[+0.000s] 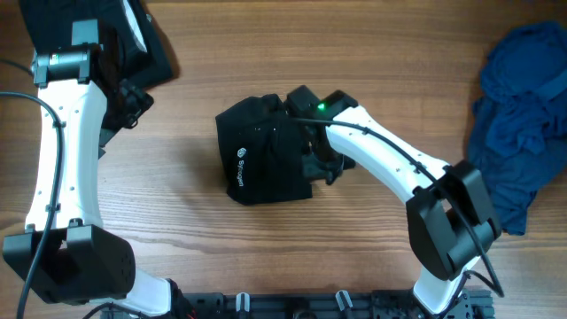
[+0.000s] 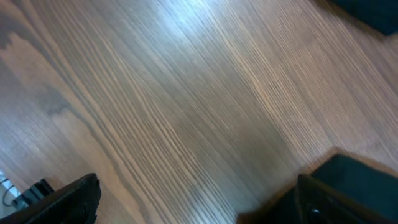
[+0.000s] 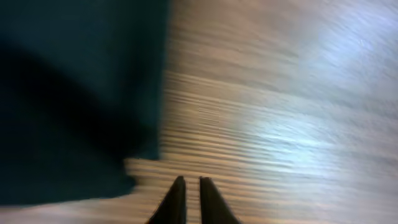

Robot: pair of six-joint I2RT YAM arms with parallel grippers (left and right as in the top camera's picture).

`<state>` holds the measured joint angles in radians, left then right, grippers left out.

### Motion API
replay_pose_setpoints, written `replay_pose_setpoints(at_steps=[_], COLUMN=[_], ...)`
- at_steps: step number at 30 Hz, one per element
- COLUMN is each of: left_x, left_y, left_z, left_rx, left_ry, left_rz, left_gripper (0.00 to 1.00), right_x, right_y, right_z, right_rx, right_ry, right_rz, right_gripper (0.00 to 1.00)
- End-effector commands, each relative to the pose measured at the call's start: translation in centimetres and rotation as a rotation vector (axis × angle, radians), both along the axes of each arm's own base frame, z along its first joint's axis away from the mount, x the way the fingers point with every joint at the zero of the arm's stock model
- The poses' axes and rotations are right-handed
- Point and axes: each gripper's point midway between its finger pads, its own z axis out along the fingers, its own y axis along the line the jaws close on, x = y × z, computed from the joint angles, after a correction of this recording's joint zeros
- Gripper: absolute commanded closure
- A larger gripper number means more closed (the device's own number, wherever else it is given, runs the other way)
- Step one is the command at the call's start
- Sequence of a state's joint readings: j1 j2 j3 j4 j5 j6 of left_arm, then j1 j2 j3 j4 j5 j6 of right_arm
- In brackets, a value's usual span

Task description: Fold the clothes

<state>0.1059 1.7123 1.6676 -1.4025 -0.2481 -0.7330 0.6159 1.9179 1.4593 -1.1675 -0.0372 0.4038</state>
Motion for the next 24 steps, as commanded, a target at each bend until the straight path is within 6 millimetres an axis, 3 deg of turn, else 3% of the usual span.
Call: replay_pose_setpoints(at_steps=[1,2,3,5,8,13,17,20,24], left_x=[0.4,0.4,0.4,0.3,0.4,0.7,0.7,0.7,0.7], left_y=[-0.4,-0.4,-0.4,-0.4,-0.4,-0.3,-0.3,-0.3,-0.3], left_z=[-0.2,-0.2,-0.2,-0.2,-0.2,-0.2,-0.2,-0.2,-0.2], left_rx=[-0.025,-0.025,-0.025,-0.025,-0.025,-0.023,-0.023,-0.023,-0.023], left_ry=[0.002,0.001,0.002,0.002,-0.001,-0.013,-0.013,-0.013,-0.012], left_rz=[-0.048,-0.048,-0.048,-0.048,-0.048,-0.048,-0.048,-0.048,-0.049], left_gripper=[0.0,0.0,0.0,0.0,0.0,0.0,0.0,0.0,0.0], right_x=[0.0,-0.1,0.1,0.4,0.2,-0.7,-1.2,-1.1,-0.4], right_y=[7.6,8.5,8.5,8.0,8.1,10.6,11.9,11.2,8.3], right_z=[5.0,5.5,5.4,4.7,3.7,1.6,0.0,-2.4,-5.9], right_rx=[0.432,0.485,0.485,0.446,0.448,0.555,0.598,0.535,0.334], right_ry=[0.027,0.028,0.02,0.007,0.015,0.052,0.08,0.106,0.102], right_rz=[0.161,0.191,0.193,0.186,0.197,0.235,0.249,0.224,0.147], right_gripper=[0.68,0.43,0.3,0.23,0.22,0.51,0.64,0.77,0.8])
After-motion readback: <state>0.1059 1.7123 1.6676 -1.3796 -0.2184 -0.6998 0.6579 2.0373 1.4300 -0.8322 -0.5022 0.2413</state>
